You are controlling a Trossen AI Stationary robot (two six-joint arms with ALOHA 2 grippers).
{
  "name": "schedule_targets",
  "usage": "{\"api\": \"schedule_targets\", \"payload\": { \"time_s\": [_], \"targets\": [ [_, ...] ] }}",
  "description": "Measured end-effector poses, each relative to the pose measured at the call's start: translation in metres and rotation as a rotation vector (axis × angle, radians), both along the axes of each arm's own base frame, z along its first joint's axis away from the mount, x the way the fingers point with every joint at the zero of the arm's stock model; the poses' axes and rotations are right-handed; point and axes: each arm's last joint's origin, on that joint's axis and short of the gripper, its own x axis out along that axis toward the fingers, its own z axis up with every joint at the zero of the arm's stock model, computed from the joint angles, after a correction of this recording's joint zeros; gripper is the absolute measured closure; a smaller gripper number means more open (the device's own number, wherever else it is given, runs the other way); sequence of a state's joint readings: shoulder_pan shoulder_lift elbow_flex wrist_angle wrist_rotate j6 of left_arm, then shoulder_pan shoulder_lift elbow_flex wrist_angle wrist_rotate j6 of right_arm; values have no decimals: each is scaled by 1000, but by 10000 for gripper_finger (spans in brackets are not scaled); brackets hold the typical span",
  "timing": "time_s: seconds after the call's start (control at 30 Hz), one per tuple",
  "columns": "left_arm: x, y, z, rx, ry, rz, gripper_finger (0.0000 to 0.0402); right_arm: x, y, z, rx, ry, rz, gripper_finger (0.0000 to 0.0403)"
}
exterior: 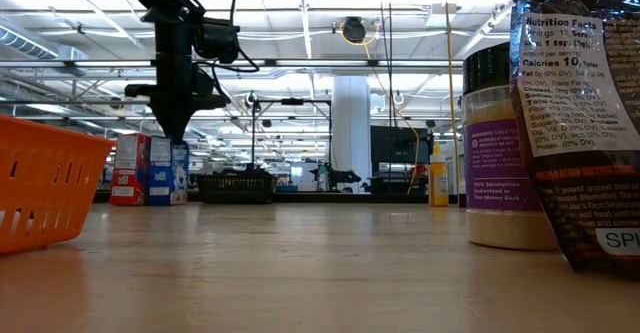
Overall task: Pick & Place Kitchen Items
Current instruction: Put the blue cereal box into the red bin
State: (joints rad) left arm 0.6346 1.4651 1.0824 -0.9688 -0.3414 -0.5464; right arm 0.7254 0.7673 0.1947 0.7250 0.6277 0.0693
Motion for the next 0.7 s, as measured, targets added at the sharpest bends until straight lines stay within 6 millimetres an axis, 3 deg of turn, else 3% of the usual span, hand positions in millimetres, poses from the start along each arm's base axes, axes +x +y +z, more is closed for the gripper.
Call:
{"api": "schedule_targets", "payload": {
  "time_s": [0.37,0.7],
  "targets": [
    [-1,-3,7,-10,62,-40,400,0,0,0,-2,-1,-4,193],
    [12,-22,53,53,138,-142,401,3,-4,-1,4,11,-30,193]
  ]
}}
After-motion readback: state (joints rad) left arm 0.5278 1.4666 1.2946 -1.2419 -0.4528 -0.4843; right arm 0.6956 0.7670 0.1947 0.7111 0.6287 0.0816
